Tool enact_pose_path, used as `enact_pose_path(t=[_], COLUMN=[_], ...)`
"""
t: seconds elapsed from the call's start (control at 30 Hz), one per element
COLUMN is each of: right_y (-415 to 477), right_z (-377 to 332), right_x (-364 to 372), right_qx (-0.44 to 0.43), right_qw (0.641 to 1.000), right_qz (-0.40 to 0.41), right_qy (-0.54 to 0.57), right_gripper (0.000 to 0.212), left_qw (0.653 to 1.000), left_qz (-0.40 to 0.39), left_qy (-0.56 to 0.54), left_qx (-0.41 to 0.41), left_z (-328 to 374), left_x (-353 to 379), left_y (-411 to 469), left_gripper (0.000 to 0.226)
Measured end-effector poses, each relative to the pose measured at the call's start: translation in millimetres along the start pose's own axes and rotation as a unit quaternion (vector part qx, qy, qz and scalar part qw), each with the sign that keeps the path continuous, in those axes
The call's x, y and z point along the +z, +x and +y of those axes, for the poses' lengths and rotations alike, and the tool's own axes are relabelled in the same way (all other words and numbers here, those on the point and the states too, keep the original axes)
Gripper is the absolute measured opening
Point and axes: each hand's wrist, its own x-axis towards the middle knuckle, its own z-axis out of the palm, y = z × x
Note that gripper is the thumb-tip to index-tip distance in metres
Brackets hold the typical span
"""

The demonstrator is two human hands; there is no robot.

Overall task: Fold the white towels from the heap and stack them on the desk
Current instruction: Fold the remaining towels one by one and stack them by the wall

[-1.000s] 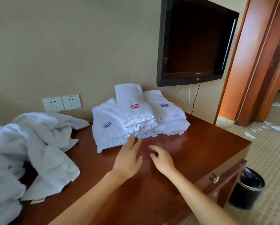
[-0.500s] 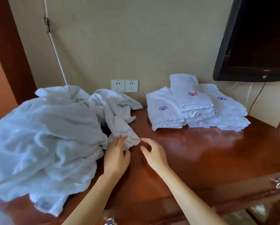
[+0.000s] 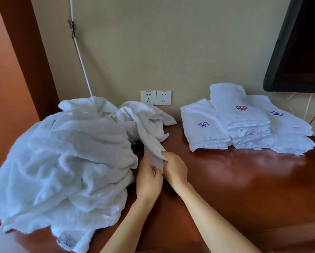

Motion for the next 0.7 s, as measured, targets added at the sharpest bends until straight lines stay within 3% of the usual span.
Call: enact_pose_path(t=[0.1, 0.27, 0.37, 0.53, 0.63, 0.7], right_y=[-11, -26, -40, -75, -87, -89], right_z=[13, 66, 111, 181, 200, 200], right_x=[-23, -88, -135, -204, -217, -208], right_qx=[0.017, 0.129, 0.191, 0.266, 0.235, 0.2], right_qw=[1.0, 0.991, 0.981, 0.944, 0.928, 0.926], right_qz=[-0.005, 0.004, 0.041, 0.122, 0.184, 0.21], right_qy=[-0.02, 0.029, -0.005, -0.15, -0.224, -0.241], right_gripper=[0.04, 0.035, 0.033, 0.044, 0.038, 0.048], left_qw=[1.0, 0.999, 0.991, 0.957, 0.929, 0.908], left_qz=[0.005, 0.01, -0.001, 0.068, -0.002, -0.064], left_qy=[0.003, 0.053, 0.106, 0.16, 0.254, 0.314], left_qx=[0.02, 0.003, 0.082, 0.23, 0.27, 0.271], left_z=[1, -5, -5, 5, 2, -4], left_x=[-1, -3, -1, 6, 17, 22], left_y=[0, 0, -4, -12, -10, -7], left_gripper=[0.059, 0.058, 0.057, 0.027, 0.059, 0.085])
